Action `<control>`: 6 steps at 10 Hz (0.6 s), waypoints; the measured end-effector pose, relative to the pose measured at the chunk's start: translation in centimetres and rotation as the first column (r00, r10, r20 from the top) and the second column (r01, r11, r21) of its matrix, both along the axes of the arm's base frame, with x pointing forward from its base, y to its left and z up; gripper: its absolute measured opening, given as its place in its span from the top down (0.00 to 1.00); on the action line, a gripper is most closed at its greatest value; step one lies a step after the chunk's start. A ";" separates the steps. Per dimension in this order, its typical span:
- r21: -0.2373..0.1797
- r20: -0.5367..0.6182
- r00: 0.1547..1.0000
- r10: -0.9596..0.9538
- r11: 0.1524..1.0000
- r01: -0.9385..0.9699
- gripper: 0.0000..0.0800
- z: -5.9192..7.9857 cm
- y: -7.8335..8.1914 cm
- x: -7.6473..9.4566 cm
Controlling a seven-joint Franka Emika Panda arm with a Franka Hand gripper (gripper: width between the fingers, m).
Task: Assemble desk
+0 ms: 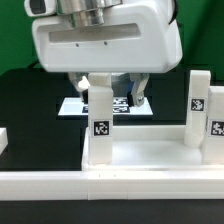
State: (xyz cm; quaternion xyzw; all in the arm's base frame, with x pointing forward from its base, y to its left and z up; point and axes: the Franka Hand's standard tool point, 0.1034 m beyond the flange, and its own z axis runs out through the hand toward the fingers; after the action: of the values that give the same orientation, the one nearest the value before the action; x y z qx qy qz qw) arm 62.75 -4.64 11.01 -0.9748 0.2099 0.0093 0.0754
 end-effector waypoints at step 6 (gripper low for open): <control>-0.037 0.032 0.946 0.323 0.946 -0.322 0.52 -0.2 -0.9 0.1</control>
Offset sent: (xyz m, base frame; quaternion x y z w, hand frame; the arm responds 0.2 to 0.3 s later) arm 0.0000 0.0000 0.0000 0.0000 0.0000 -0.0650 0.9979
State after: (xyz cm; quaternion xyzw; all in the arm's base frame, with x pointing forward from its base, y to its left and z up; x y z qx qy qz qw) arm 62.90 -5.52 10.85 -0.9970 0.0462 -0.0003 0.0614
